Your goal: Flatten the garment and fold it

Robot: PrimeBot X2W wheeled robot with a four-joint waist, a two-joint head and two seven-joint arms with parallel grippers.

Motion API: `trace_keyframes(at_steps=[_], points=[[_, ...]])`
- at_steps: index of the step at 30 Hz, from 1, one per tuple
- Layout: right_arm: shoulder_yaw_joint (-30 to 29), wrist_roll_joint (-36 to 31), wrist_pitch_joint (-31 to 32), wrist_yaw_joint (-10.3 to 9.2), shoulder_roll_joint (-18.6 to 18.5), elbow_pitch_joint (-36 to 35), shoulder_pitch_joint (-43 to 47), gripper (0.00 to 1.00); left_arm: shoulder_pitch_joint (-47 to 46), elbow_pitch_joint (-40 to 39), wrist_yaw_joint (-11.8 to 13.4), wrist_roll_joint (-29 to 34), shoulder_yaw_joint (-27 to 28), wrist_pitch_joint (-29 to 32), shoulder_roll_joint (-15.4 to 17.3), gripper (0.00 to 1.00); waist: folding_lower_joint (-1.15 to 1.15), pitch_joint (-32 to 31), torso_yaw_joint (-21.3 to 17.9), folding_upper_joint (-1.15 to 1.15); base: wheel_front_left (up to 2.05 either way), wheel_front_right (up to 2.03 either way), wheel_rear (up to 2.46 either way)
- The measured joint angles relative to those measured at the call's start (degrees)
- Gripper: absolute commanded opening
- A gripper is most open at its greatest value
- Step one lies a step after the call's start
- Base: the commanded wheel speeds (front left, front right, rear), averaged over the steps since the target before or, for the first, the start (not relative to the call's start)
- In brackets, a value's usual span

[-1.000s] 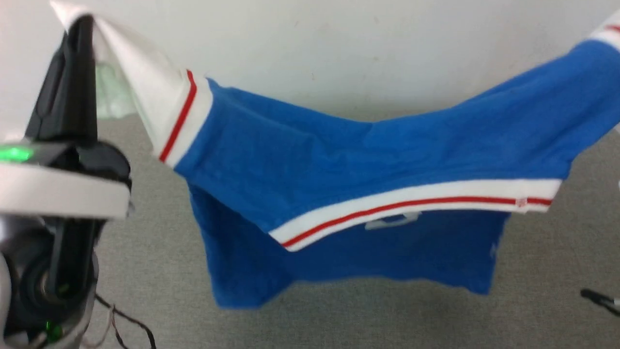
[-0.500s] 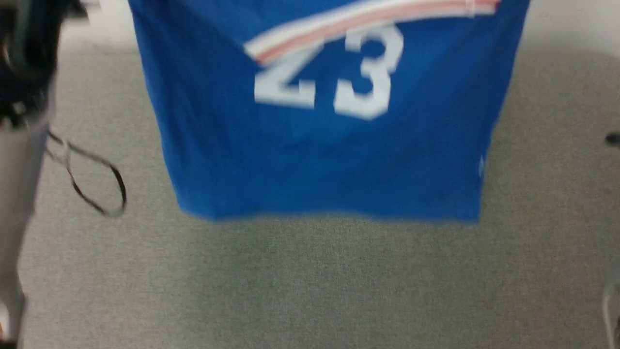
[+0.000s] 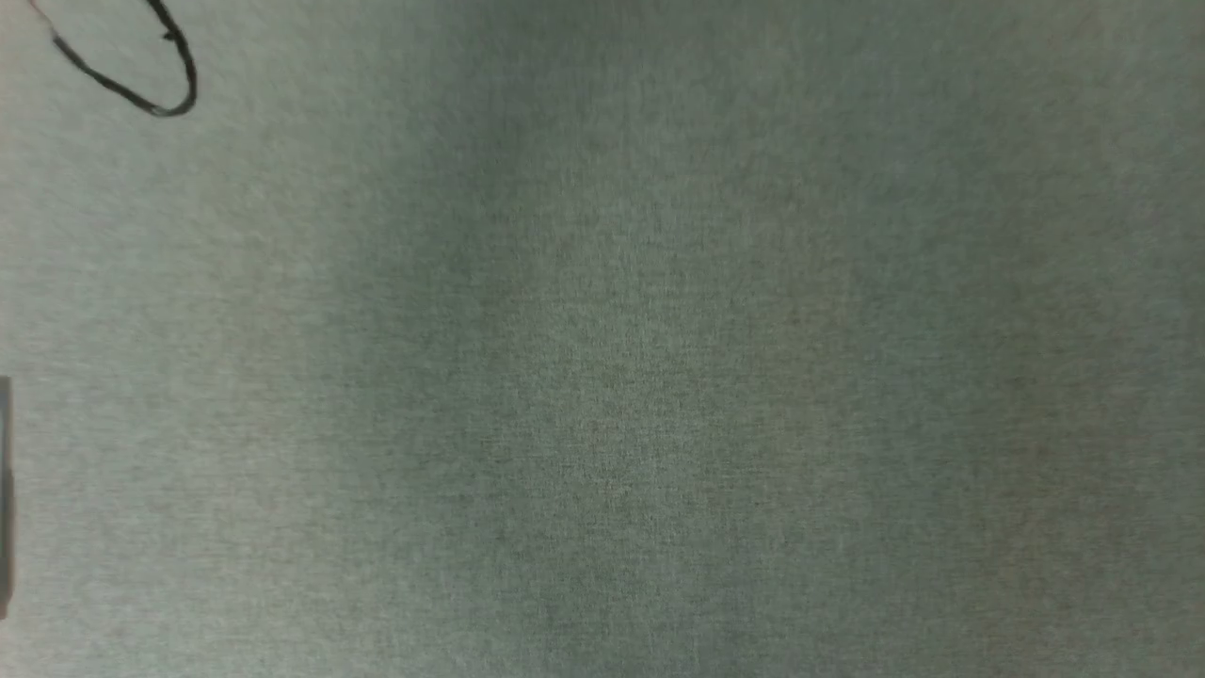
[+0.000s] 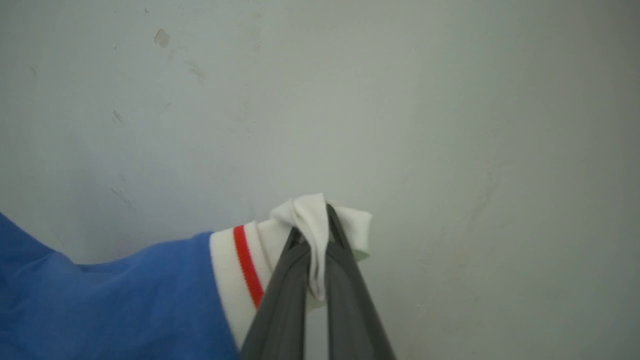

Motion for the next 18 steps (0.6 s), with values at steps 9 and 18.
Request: trace_keyframes(at_steps=[9,18], points=[[3.07,2.43,-5.01,0.00,-0.69,5.64,-0.31,0.00,2.50,5.01,-5.24,-3.53,0.65,-4.53,-1.43,0.00,0.00,8.07,0.00,0.00,0.00,0.00,0.00],[5.93,13.76,-3.89,0.00,-5.24,-6.58,16.12,0.00,16.96,-0.98,-7.70,-7.80,0.13,-2.29,-0.07,0.00,-0.02,7.19,0.61,0.00,0.00,0.00,0.00]])
